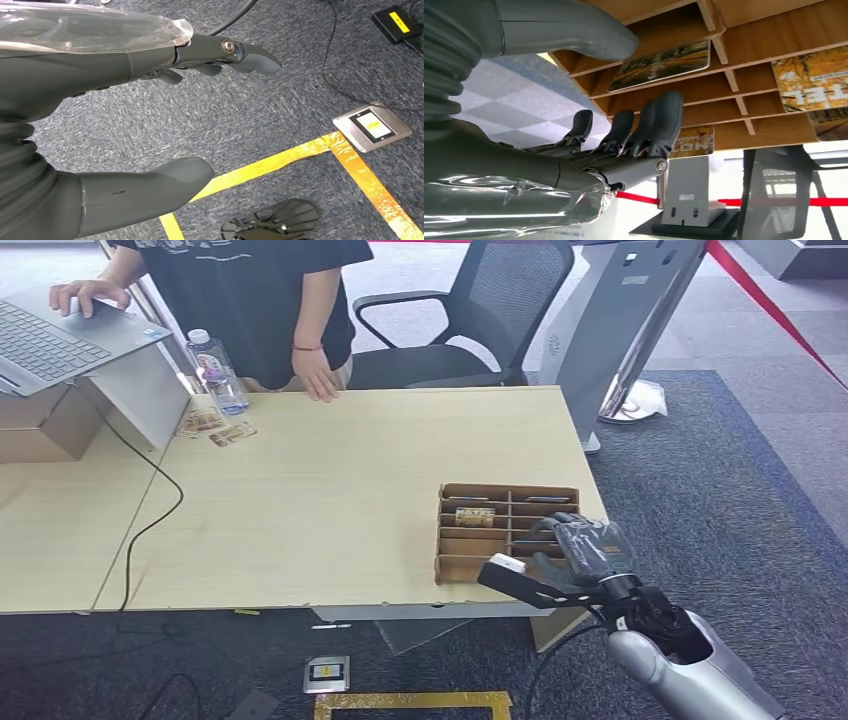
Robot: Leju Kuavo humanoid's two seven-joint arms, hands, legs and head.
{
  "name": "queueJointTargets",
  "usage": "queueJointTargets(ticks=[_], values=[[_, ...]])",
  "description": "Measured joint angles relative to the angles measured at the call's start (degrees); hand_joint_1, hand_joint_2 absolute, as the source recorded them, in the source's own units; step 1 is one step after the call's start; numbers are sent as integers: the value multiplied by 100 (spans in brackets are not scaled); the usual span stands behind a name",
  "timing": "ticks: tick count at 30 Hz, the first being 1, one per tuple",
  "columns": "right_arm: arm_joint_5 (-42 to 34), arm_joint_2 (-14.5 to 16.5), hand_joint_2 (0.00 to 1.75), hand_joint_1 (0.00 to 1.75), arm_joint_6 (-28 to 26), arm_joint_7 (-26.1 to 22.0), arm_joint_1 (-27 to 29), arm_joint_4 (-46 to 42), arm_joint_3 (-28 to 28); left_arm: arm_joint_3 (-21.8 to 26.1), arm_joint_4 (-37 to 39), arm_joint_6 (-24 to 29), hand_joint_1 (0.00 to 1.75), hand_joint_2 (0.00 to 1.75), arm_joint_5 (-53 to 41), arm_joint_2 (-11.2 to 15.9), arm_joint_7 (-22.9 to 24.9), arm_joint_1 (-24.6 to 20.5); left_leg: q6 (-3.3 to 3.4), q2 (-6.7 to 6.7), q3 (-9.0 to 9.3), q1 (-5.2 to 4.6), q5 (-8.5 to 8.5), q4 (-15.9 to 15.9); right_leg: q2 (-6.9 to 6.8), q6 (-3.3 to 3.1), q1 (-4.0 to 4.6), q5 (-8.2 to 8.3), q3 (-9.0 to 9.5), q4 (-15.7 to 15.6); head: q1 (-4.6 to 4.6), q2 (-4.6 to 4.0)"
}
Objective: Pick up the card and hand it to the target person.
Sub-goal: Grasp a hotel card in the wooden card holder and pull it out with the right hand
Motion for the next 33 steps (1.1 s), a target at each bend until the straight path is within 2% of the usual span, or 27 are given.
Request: queueJointTargets(ticks=[4,7,10,22,33], values=[[770,0,175,172,193,433,-67,57,56,0,1,1,0,175,17,-1,2,0,0,0,0,0,0,0,0,0,0,0,0,0,1,0],[1230,1,175,175,365,721,-106,91,106,0,1,2,0,175,25,-3,8,1,0,0,1,0,0,0,0,0,0,0,0,0,1,0],[1352,2,175,175,459,854,-127,101,125,0,0,3,0,175,38,-7,9,2,0,1,2,0,0,0,1,0,0,0,0,0,0,0],[1429,-2,175,175,418,915,-34,-73,120,0,0,7,0,175,42,-10,7,30,0,2,4,0,0,1,3,0,0,0,-2,0,0,0],[846,-213,175,175,540,782,79,-848,-254,0,0,-12,0,175,39,-9,-3,33,0,4,4,0,0,1,4,0,-1,1,-3,0,1,0]])
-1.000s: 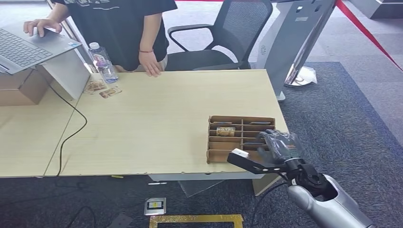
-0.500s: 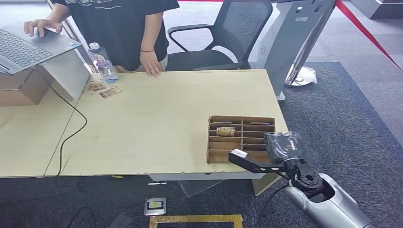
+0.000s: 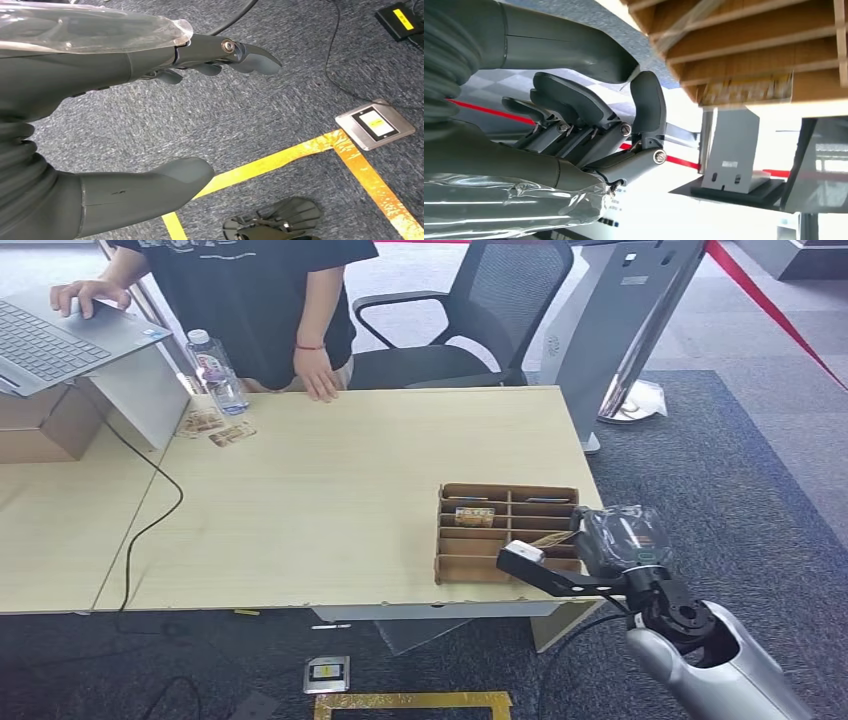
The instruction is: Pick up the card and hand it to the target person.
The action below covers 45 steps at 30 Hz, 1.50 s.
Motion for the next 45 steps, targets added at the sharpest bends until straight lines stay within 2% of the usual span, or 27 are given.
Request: queueJointTargets(ticks=[5,10,16,22,29,34,41,45], values=[[-320,-167,175,175,81,26,1,-526,-244,0,1,2,0,175,23,0,-12,11,0,0,0,-1,0,1,0,0,0,1,0,0,0,0],[-593,-373,175,175,-52,288,95,-1167,-566,0,0,11,0,175,38,0,-13,35,0,-1,-1,-1,0,1,0,0,-1,0,-1,0,0,1],[-917,-494,175,175,-783,462,291,-1669,-970,0,1,17,0,175,15,-2,-7,40,1,0,-1,-1,-1,0,-1,0,0,0,-1,0,0,0],[-925,-458,175,175,-1643,414,174,-1645,-1120,0,1,13,0,175,-89,-30,60,19,0,1,-2,0,0,-1,-2,0,0,1,5,1,0,0],[-609,-80,175,175,-2299,252,-488,-1012,-978,-22,0,-33,0,175,-222,-92,136,-94,1,-5,-4,0,3,-1,-4,0,1,1,8,4,0,0],[-267,255,175,175,-2536,187,-1224,-181,-819,-99,0,-58,0,175,-314,-124,231,-185,-1,-6,-6,0,4,-1,-4,0,1,1,8,8,0,0],[227,618,175,175,-2540,368,-2371,1283,-552,-151,0,-57,0,175,-369,-133,275,-241,0,-15,-9,0,8,-1,-11,0,1,2,6,11,1,0],[567,812,175,175,-2265,633,-3037,2240,-319,-179,0,-55,0,175,-373,-133,329,-261,1,-19,-11,0,8,-1,-14,0,1,1,5,11,-1,0]])
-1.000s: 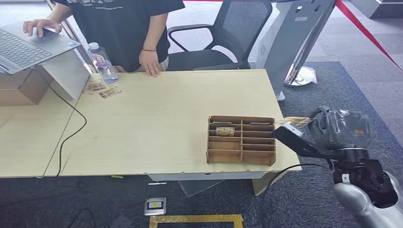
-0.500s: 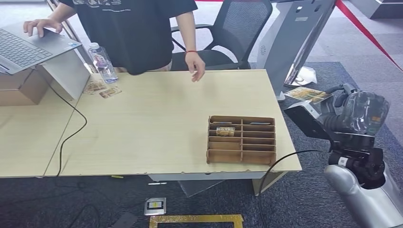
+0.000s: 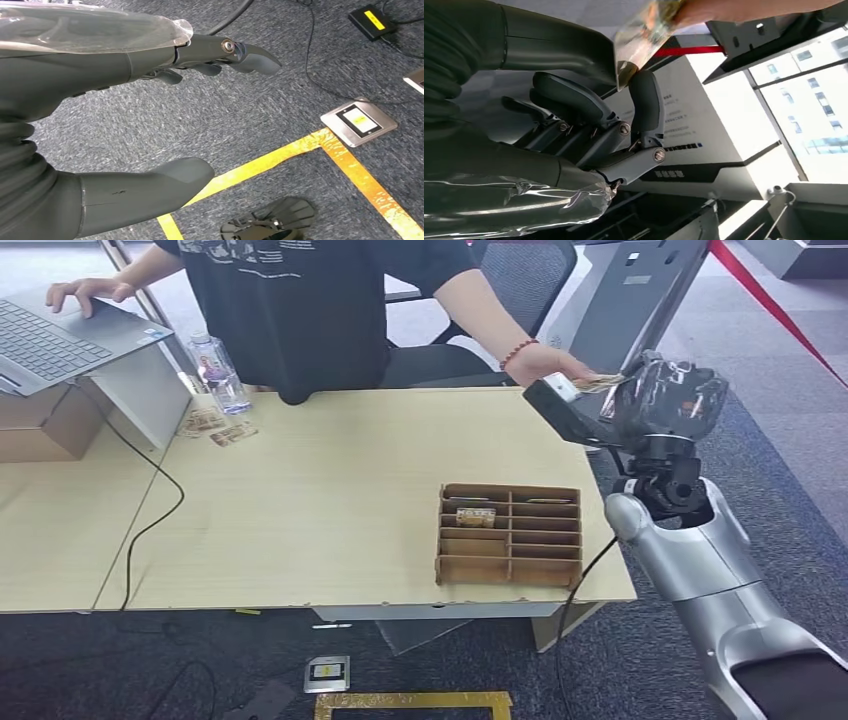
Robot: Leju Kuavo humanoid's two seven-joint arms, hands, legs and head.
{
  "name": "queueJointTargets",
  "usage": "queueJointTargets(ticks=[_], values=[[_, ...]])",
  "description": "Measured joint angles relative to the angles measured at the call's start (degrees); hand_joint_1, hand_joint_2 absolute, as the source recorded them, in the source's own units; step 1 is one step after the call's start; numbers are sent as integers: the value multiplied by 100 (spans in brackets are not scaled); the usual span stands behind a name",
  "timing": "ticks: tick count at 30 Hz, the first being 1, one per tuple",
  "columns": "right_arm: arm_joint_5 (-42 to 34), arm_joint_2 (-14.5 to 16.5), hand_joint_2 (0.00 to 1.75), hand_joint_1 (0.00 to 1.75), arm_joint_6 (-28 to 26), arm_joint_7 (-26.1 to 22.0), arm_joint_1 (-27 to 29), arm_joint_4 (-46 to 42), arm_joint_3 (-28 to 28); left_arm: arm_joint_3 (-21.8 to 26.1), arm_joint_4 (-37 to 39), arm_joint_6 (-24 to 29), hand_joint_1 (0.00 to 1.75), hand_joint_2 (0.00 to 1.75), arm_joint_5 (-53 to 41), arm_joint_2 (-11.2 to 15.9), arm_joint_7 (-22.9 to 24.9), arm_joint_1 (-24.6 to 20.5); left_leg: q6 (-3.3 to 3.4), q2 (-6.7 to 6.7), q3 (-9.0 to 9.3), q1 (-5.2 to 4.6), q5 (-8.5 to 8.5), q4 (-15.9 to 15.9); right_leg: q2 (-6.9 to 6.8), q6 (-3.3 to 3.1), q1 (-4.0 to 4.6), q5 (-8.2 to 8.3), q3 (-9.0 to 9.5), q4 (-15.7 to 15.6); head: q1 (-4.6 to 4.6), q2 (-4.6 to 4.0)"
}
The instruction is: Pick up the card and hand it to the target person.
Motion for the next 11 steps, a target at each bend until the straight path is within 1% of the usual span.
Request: queueJointTargets(ticks=[4,8,11], values=[[57,158,175,173,355,118,-480,679,226,-15,0,15,0,175,51,2,4,0,0,-2,-1,0,0,0,-1,0,0,0,-2,0,0,0],[-74,282,175,0,658,19,-814,1180,430,-22,1,32,0,175,87,10,-8,19,0,-3,-1,0,0,0,-2,0,0,0,-3,0,0,0],[-333,340,175,0,907,-184,-949,1392,533,-22,1,48,0,175,115,20,-30,36,0,-3,-1,0,0,0,-2,0,0,0,-3,0,0,0]])
